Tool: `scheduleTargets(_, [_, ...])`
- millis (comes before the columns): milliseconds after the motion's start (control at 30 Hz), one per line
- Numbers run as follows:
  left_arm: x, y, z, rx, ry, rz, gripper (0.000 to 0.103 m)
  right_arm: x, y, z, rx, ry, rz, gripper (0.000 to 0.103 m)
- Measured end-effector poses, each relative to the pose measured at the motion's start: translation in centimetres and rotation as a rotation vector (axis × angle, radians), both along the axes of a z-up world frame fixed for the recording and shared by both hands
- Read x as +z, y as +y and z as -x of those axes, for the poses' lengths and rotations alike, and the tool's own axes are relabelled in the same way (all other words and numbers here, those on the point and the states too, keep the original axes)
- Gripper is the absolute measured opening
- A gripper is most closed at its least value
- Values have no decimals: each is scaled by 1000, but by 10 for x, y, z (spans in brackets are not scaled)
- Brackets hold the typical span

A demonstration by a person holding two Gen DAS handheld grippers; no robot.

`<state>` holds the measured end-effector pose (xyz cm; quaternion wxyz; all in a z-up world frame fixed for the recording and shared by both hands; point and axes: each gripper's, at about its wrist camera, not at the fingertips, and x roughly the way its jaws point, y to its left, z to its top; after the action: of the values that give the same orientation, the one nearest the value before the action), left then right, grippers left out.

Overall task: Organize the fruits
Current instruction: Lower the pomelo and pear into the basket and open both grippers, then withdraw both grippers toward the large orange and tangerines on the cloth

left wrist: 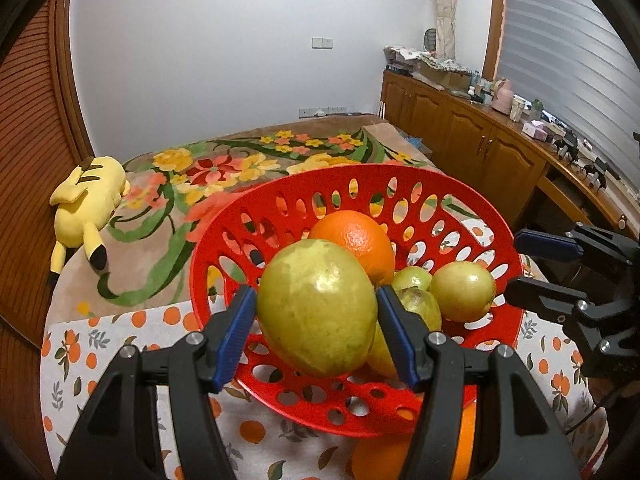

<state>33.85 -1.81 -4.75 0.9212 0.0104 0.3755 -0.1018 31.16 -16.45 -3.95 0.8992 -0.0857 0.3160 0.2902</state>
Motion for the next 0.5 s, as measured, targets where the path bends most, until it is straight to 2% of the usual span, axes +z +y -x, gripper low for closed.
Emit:
scheduleTargets(133, [1,-1,0,-2,2,5,61,0,0,1,0,-1,2,53])
scheduleTargets(233, [14,-2,9,6,-67,-7,61,1,0,2,-3,-3,1,53])
scheduleTargets(500, [31,-2,25,-10,-90,22,63,5,-5,14,-13,-8,-15,54])
